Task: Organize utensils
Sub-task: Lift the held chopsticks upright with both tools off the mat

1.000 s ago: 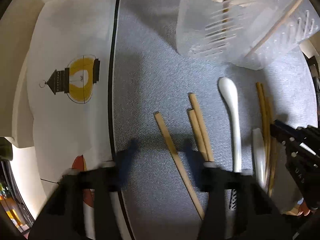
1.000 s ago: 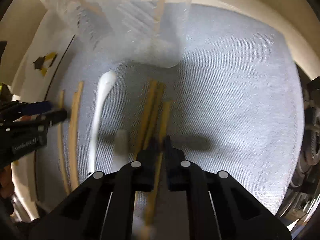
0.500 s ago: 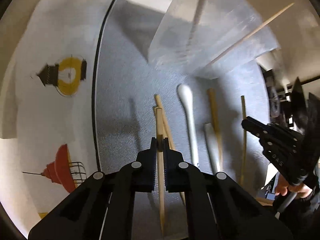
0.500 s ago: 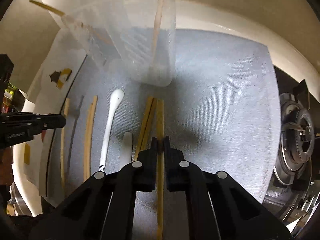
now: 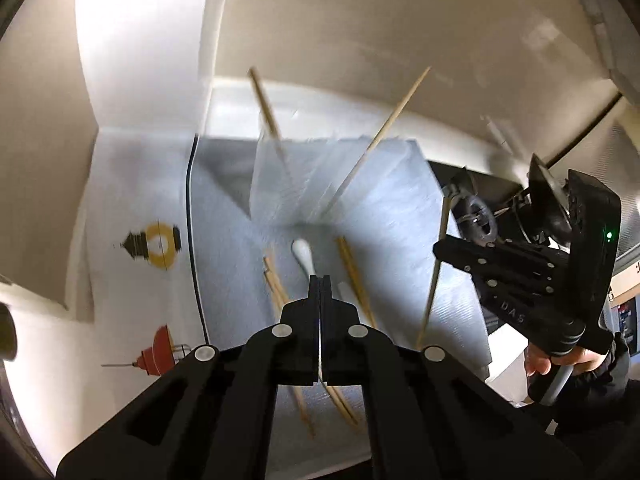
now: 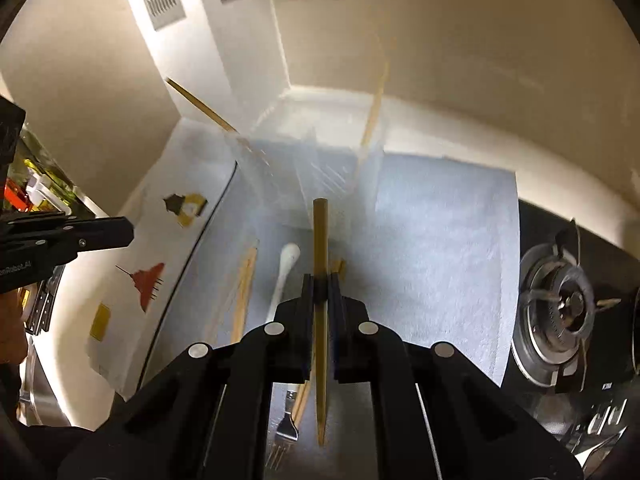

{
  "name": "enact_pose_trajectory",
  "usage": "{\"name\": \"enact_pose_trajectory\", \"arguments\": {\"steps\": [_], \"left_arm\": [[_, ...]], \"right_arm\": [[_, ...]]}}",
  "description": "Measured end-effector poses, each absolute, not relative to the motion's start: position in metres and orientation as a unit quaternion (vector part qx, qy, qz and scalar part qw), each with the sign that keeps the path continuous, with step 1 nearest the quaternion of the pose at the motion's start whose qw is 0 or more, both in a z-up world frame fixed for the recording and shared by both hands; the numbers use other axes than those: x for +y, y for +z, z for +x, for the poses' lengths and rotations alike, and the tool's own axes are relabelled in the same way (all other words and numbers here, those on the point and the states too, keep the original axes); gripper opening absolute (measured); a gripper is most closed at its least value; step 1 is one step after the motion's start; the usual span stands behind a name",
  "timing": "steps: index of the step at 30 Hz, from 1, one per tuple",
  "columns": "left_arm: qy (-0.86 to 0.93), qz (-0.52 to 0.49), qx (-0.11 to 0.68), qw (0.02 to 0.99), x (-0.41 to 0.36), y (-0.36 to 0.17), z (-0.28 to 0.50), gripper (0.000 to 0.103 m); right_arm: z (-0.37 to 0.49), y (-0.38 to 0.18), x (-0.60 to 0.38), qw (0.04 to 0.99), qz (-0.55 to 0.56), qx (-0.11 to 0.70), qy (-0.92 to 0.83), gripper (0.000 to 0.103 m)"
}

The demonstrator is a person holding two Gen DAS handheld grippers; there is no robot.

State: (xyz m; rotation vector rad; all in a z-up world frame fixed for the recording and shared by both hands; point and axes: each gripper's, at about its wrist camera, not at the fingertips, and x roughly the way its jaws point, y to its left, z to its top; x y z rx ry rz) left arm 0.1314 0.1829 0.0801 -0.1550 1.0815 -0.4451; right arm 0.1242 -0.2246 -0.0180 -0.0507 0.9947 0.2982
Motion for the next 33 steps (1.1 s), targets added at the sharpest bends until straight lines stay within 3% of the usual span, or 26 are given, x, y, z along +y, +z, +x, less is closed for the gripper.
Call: {"name": "enact_pose_trajectory", "arguments": {"steps": [4, 13, 16, 17, 18, 33], "left_arm": [[-0.199, -0.061, 0.521, 0.828, 0.181, 0.07, 0.138, 0.0], [-0.151, -0.05, 0.615, 0.772, 0.177, -0.03, 0.187, 0.002], [-0.144, -0.03, 0.631, 0.762, 0.17, -0.05, 0.197, 0.024], [-0.142, -0.016, 0.632, 0.761, 0.166, -0.056, 0.199, 0.048], [-0.136, -0.003, 0.628, 0.766, 0.163, -0.059, 0.199, 0.057], [-0.117, 0.062, 0.647, 0.75, 0.156, -0.084, 0.192, 0.051]], "right_arm": [[0.126, -0.022, -0.22, 0.867, -0.028, 0.478, 0.139, 0.007], [0.139, -0.058, -0.234, 0.843, -0.018, 0.524, 0.124, 0.007], [0.141, -0.065, -0.239, 0.838, -0.013, 0.532, 0.122, 0.007], [0.141, -0.067, -0.24, 0.836, -0.01, 0.535, 0.122, 0.007], [0.142, -0.068, -0.241, 0.835, -0.01, 0.536, 0.122, 0.007], [0.146, -0.078, -0.247, 0.827, 0.003, 0.548, 0.125, 0.007]]}}
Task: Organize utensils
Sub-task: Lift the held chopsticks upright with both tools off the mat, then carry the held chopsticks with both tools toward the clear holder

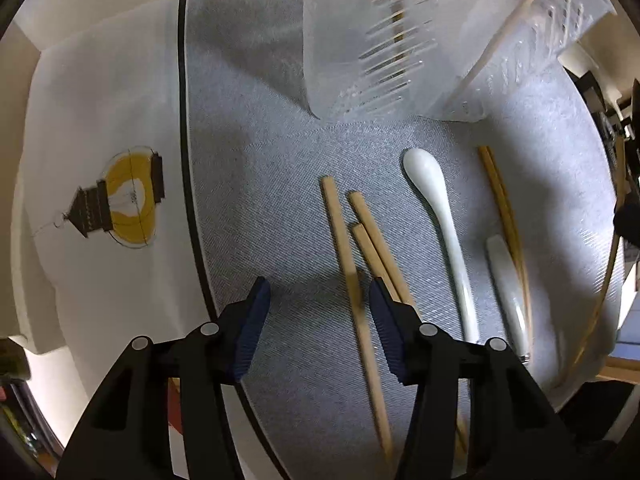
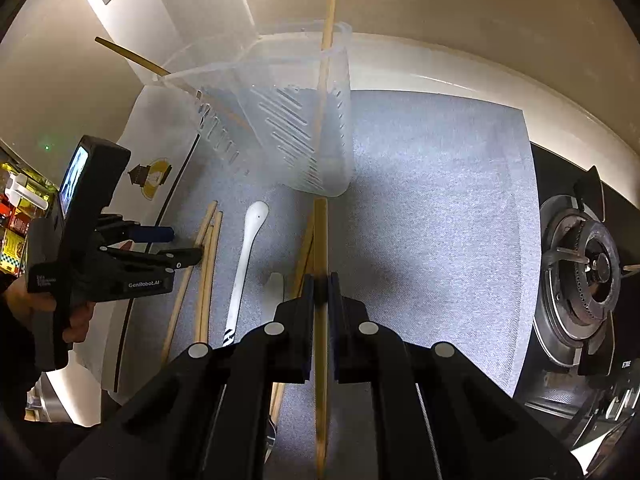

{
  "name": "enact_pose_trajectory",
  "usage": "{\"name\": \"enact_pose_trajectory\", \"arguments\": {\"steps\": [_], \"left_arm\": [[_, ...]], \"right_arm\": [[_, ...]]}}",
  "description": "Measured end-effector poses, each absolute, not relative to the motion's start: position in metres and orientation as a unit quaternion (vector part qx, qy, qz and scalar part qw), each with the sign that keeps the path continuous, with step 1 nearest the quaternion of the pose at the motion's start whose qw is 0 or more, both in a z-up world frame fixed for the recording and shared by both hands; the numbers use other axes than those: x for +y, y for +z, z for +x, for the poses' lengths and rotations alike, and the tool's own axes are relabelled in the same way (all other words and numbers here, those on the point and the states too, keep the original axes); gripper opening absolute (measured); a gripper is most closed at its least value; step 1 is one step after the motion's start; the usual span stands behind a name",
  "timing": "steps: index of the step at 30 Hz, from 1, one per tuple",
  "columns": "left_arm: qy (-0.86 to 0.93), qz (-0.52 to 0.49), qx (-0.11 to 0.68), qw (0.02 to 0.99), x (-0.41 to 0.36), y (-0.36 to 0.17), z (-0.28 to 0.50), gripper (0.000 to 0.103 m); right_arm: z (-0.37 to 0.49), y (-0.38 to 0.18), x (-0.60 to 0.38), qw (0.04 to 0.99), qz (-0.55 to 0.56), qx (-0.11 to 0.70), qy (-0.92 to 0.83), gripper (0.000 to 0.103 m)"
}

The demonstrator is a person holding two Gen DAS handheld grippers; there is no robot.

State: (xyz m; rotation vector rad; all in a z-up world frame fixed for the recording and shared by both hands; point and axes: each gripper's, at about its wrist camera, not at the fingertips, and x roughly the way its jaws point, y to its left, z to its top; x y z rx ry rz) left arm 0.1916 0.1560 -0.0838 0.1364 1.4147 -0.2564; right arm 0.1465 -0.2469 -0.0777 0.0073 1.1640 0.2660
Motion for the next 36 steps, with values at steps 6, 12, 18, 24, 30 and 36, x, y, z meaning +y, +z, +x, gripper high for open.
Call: {"name": "enact_pose_trajectory", "arguments": {"steps": [6, 12, 18, 24, 30, 36], "left_arm": [[-0.102, 0.08, 0.654, 0.745, 0.14, -0.087, 0.207, 0.054], [-0.106, 0.079, 0.654, 0.745, 0.13, -0.085, 0.219, 0.009], [-0.117, 0.013, 0.642, 0.758, 0.15, -0.079, 0.216, 0.006], [-0.133, -0.022, 0.592, 0.795, 0.176, -0.027, 0.184, 0.006], [-0.166, -0.046, 0.514, 0.84, 0.189, 0.049, 0.148, 0.006], [-0.182, -0.046, 0.473, 0.861, 0.177, 0.088, 0.131, 0.006]], "right_arm": [[0.146, -0.083, -0.249, 0.823, 0.006, 0.555, 0.121, 0.007], [0.143, -0.083, -0.252, 0.823, 0.008, 0.555, 0.117, 0.007], [0.14, -0.076, -0.258, 0.829, 0.015, 0.547, 0.112, 0.007], [0.138, -0.053, -0.262, 0.845, 0.022, 0.522, 0.114, 0.007], [0.133, -0.018, -0.256, 0.867, 0.019, 0.481, 0.131, 0.007], [0.129, 0.005, -0.247, 0.879, 0.011, 0.455, 0.145, 0.007]]}}
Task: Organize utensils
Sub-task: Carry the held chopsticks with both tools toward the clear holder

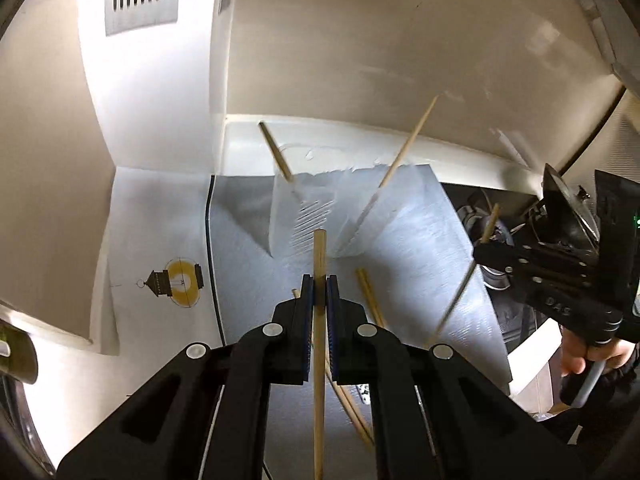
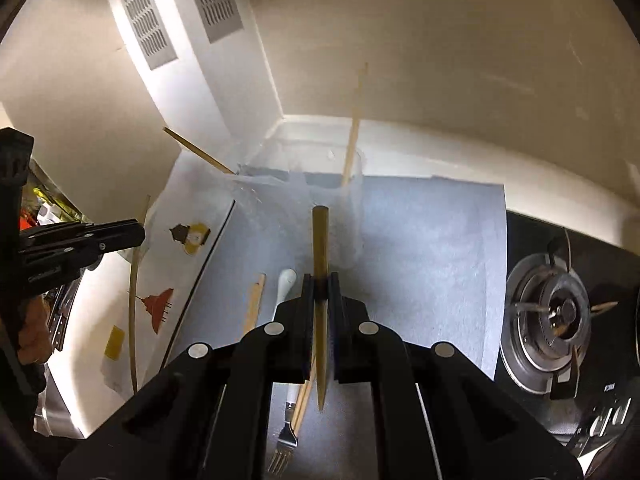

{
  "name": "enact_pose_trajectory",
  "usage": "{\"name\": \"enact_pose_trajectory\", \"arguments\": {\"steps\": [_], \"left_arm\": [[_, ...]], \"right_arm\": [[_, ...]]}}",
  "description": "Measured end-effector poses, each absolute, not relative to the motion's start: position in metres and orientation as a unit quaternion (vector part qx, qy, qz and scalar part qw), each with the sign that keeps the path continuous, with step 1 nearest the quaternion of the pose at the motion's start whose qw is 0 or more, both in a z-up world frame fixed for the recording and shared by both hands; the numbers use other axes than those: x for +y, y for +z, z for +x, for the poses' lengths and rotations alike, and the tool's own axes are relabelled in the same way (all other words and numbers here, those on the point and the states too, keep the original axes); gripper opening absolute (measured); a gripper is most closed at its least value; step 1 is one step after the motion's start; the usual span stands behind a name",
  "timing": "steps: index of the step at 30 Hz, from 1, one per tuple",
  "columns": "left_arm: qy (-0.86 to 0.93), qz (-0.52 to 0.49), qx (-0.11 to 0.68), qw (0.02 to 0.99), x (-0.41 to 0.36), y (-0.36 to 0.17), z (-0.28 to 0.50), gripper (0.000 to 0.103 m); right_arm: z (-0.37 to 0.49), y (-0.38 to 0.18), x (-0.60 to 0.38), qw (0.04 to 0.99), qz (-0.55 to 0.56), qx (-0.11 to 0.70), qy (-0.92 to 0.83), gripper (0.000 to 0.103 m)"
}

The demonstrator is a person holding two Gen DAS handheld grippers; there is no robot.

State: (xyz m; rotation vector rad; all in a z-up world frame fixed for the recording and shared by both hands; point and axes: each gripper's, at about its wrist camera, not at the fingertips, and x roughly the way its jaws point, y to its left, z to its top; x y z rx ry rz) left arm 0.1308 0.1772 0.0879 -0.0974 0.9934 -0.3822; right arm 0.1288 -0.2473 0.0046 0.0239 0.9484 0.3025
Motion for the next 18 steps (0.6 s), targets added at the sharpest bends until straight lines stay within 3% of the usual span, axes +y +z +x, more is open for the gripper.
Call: {"name": "enact_pose_trajectory", "arguments": {"steps": [18], "left_arm": [[-0.168, -0.033, 0.362, 0.916, 0.174, 0.157, 0.122, 0.006]], "right_arm": [[0.121, 0.047, -0.233, 0.897, -0.013, 0.409, 0.169, 0.007]]}}
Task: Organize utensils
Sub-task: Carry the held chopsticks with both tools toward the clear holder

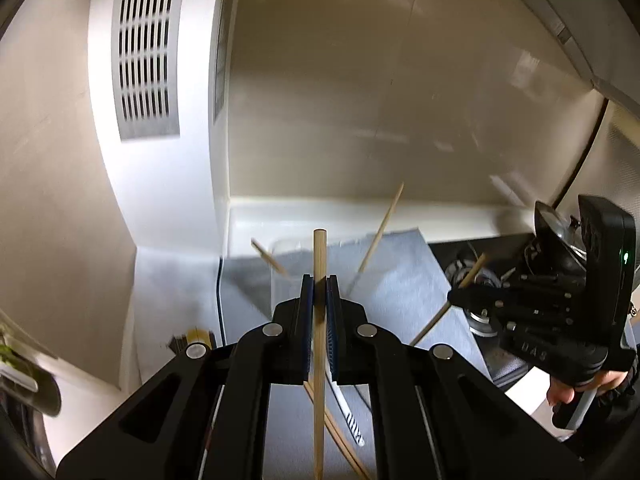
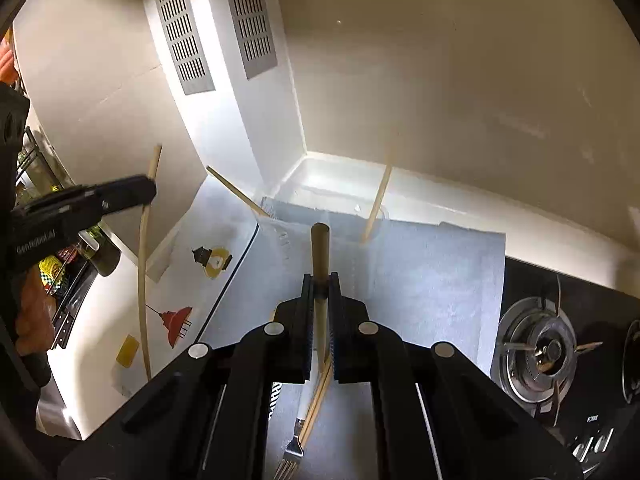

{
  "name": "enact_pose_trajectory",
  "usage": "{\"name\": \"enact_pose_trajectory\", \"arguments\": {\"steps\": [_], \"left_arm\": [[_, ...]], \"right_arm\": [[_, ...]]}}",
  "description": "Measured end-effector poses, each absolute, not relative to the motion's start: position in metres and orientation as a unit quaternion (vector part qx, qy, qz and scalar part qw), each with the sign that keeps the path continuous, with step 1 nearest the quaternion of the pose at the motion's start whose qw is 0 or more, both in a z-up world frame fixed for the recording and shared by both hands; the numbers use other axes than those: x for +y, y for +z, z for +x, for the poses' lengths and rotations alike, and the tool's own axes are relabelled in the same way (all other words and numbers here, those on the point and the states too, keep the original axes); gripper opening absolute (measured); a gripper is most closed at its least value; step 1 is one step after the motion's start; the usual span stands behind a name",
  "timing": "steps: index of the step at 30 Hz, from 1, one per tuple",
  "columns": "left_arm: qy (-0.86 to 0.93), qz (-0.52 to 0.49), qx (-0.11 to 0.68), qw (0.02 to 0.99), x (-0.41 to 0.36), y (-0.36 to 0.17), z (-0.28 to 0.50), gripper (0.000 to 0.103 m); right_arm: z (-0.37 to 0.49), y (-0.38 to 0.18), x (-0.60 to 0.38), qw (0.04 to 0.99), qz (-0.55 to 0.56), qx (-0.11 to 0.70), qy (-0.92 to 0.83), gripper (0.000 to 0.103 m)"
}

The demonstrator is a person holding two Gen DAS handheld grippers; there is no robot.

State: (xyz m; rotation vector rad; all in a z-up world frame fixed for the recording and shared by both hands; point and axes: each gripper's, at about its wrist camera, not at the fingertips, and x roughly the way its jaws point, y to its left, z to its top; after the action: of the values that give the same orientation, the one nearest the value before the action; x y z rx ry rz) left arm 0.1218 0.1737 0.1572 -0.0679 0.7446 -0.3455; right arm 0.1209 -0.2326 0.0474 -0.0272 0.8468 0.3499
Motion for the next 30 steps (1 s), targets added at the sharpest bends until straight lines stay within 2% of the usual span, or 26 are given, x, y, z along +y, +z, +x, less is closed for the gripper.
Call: {"name": "enact_pose_trajectory", "arguments": {"steps": [13, 19, 26, 30], "left_arm": [[-0.199, -0.04, 0.324, 0.924, 0.166, 0.184, 0.12, 0.006], [-0.192, -0.042, 0.303, 0.933, 0.168, 0.199, 0.121, 0.006], [-0.156, -0.023, 0.203, 0.966, 0.158, 0.242, 0.13, 0.006], [-0.13, -0.01, 0.167, 0.977, 0.143, 0.246, 0.148, 0.006]], "right_arm": [[0.117, 0.078, -0.231, 0.906, -0.014, 0.378, 0.188, 0.007], [0.123, 0.11, -0.23, 0.917, -0.015, 0.348, 0.195, 0.007], [0.139, 0.149, -0.23, 0.934, -0.027, 0.303, 0.189, 0.007], [0.154, 0.156, -0.229, 0.939, -0.036, 0.291, 0.178, 0.007]]}}
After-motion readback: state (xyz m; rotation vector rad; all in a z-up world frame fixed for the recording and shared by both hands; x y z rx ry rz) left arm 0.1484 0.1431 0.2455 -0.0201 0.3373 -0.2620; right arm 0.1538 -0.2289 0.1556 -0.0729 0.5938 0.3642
